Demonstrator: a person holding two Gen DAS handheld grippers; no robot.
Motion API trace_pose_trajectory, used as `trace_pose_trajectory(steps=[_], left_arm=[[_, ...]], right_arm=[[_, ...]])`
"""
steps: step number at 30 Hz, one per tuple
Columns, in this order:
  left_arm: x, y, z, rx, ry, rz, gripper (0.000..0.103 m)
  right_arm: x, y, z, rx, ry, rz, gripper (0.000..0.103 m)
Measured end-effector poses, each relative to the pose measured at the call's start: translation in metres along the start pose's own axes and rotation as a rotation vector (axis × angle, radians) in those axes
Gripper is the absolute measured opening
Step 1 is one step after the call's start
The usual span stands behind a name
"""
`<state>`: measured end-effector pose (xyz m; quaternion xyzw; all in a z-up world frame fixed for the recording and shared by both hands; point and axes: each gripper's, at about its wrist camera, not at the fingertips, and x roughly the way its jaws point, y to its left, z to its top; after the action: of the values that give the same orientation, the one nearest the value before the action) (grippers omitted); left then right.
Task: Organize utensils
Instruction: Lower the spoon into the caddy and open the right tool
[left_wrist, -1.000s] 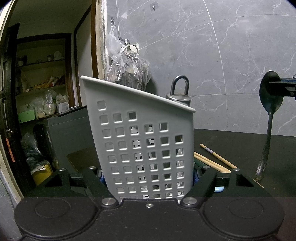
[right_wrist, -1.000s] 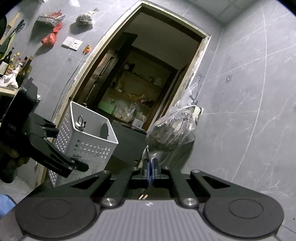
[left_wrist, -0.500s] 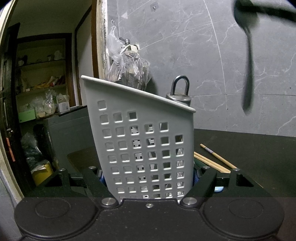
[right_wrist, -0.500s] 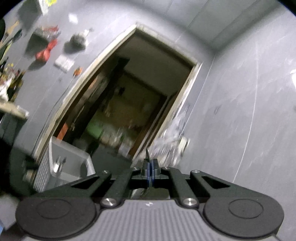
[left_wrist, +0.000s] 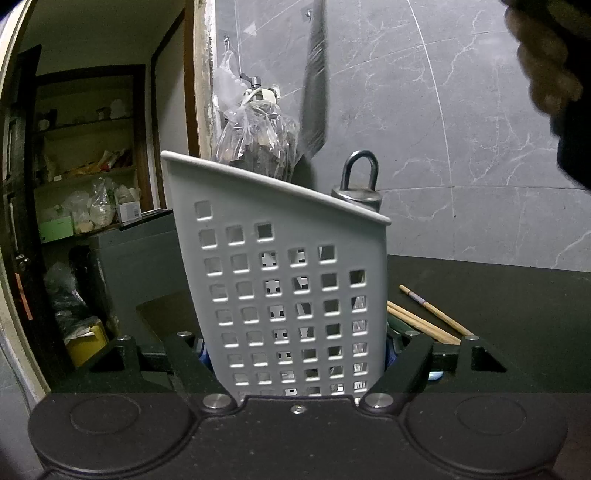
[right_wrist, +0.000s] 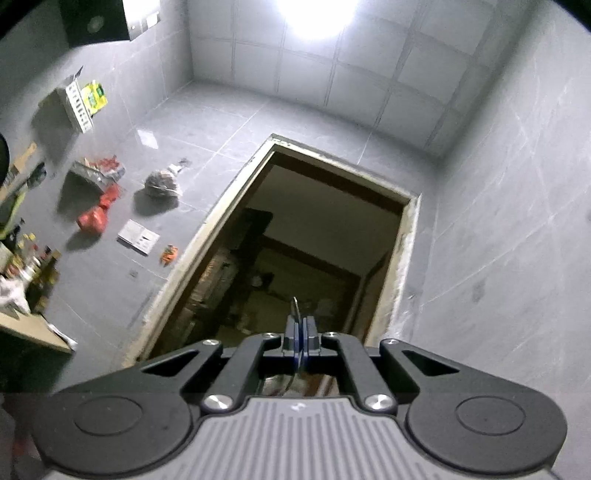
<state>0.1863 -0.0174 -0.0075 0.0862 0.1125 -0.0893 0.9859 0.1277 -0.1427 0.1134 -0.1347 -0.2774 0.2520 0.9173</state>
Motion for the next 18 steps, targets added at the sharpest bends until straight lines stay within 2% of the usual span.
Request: trace_pose_trajectory(steps=[4, 11, 18], left_arm=[[0.0, 0.0, 0.0, 0.001, -0.001, 0.001, 0.078], [0.001, 0.0, -0.001, 0.004, -0.003, 0.002, 0.078], [0.002, -0.001, -0.002, 0.011, -0.001, 0.004, 0.078]], right_arm=[[0.011, 0.008, -0.011, 0.039, 0.036, 0.043, 0.003], [0.017, 0.025, -0.038, 0.036, 0.174, 0.108, 0.003], [0.02, 0.031, -0.057, 0.06, 0.272, 0.163, 0.003]])
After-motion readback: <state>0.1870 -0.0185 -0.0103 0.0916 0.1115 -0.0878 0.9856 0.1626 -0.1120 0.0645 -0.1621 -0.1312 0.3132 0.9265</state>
